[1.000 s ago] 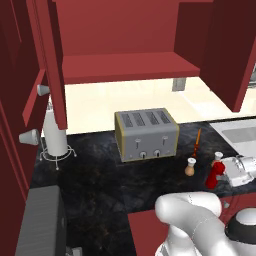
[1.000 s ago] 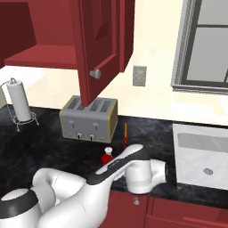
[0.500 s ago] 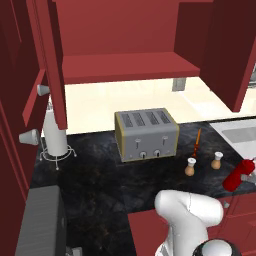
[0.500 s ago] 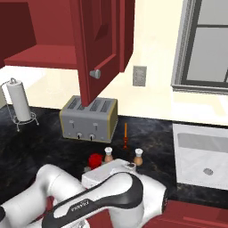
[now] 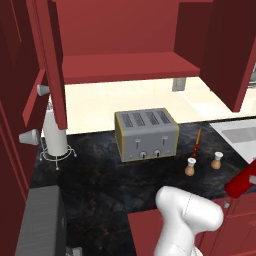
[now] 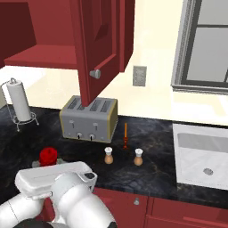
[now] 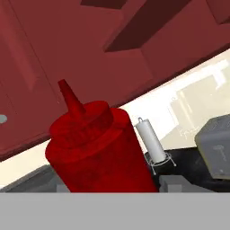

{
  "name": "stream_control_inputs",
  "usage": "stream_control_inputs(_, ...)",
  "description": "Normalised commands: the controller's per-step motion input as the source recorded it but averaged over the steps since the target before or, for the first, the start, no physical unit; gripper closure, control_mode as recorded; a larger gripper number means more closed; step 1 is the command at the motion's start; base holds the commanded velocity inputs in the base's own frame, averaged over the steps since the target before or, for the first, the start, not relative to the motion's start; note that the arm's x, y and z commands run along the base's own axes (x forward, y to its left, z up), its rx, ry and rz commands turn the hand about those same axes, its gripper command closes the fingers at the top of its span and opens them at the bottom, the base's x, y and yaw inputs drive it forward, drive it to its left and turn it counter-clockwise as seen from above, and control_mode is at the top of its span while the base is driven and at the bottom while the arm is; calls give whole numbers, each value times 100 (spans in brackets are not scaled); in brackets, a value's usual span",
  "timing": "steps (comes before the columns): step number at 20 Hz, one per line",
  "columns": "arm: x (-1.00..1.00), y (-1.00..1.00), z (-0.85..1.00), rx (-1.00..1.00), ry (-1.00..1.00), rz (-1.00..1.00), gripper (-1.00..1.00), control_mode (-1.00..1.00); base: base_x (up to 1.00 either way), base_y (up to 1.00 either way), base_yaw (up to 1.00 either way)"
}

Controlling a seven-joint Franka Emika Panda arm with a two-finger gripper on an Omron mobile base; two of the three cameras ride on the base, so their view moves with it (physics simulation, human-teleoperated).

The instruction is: There are various items on the counter. Only move the condiments/shakers into the cabinet.

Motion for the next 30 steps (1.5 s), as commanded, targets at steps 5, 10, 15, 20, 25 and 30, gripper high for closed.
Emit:
stream_control_inputs(5,-41,78,100,0,9,-18,100,-100,0,0,0)
stream_control_inputs(10,0,77,100,0,30,-14,100,-100,0,0,0)
stream_control_inputs(15,12,47,100,-4,24,-9,100,-100,0,0,0)
stream_control_inputs(20,24,33,84,-21,25,-13,100,-100,0,0,0)
stream_control_inputs(25,9,4,-3,-21,1,-3,100,-100,0,0,0)
stream_control_inputs(30,-8,-65,-1,-31,-45,0,100,-100,0,0,0)
